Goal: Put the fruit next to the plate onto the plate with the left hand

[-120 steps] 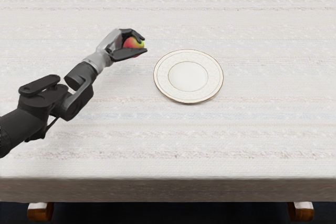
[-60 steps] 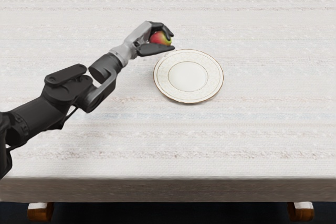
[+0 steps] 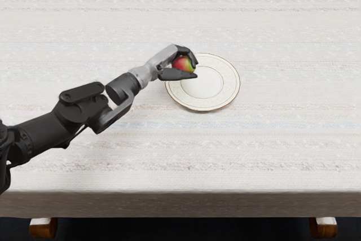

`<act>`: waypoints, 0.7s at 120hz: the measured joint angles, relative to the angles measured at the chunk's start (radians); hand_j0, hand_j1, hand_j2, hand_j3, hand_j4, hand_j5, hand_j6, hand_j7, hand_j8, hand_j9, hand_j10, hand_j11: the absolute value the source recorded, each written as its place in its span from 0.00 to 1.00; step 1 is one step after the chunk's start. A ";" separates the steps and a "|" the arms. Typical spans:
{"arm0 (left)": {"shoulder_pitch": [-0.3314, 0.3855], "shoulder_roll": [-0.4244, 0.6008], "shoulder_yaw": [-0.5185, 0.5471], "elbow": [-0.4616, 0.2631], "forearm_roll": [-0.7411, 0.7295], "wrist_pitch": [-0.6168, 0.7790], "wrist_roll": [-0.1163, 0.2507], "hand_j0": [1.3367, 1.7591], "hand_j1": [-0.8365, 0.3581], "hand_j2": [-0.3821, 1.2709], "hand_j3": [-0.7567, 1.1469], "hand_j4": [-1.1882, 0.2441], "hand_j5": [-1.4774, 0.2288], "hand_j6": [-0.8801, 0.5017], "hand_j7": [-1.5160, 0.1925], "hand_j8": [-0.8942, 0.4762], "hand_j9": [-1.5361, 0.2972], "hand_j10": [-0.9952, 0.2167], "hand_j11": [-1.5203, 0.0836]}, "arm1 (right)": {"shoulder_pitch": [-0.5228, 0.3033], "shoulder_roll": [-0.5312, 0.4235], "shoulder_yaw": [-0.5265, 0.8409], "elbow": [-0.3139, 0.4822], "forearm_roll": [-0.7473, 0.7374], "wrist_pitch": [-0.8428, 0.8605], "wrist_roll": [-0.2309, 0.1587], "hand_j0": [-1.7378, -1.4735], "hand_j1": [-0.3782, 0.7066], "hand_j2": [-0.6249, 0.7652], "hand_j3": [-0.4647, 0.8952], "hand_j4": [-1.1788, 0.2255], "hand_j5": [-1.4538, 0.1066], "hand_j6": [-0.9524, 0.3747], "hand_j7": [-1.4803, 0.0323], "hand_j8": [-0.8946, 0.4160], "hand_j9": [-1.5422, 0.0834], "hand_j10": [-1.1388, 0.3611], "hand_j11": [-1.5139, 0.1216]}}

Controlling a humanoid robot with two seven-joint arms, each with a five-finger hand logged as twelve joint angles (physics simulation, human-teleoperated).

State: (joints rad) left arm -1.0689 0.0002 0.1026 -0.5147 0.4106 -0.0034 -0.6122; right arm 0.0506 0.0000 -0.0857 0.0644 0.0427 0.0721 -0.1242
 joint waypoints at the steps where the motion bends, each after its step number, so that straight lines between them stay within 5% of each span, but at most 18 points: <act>1: -0.001 0.000 0.001 -0.003 0.001 0.001 0.000 0.70 0.33 0.34 0.40 0.24 0.23 0.39 0.19 0.49 0.18 0.52 0.17 | 0.000 0.000 0.000 0.000 0.000 0.000 0.000 0.30 0.03 0.45 0.34 0.84 0.93 0.72 0.98 0.68 0.95 0.76 0.93; 31: -0.002 0.000 0.009 -0.077 0.012 0.029 0.000 0.70 0.34 0.33 0.40 0.25 0.26 0.38 0.21 0.48 0.20 0.51 0.19 | 0.000 0.000 0.000 0.000 0.000 0.000 0.000 0.30 0.03 0.45 0.34 0.84 0.93 0.72 0.98 0.68 0.95 0.76 0.93; 57: 0.001 0.000 0.009 -0.083 0.017 0.031 0.001 0.73 0.45 0.31 0.40 0.41 0.42 0.33 0.42 0.39 0.40 0.48 0.43 | 0.000 0.000 0.000 0.000 0.000 0.000 0.000 0.30 0.03 0.45 0.34 0.84 0.93 0.72 0.98 0.68 0.95 0.76 0.93; 84: -0.004 0.000 -0.013 -0.073 0.013 0.031 0.001 0.75 0.55 0.29 0.40 0.51 0.52 0.35 0.53 0.37 0.51 0.49 0.56 | 0.000 0.000 0.000 0.000 0.000 0.000 0.000 0.30 0.03 0.45 0.34 0.84 0.93 0.72 0.98 0.68 0.95 0.76 0.93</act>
State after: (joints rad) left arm -1.0733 0.0000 0.0894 -0.5872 0.4234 0.0277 -0.6109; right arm 0.0506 0.0000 -0.0858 0.0644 0.0427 0.0721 -0.1245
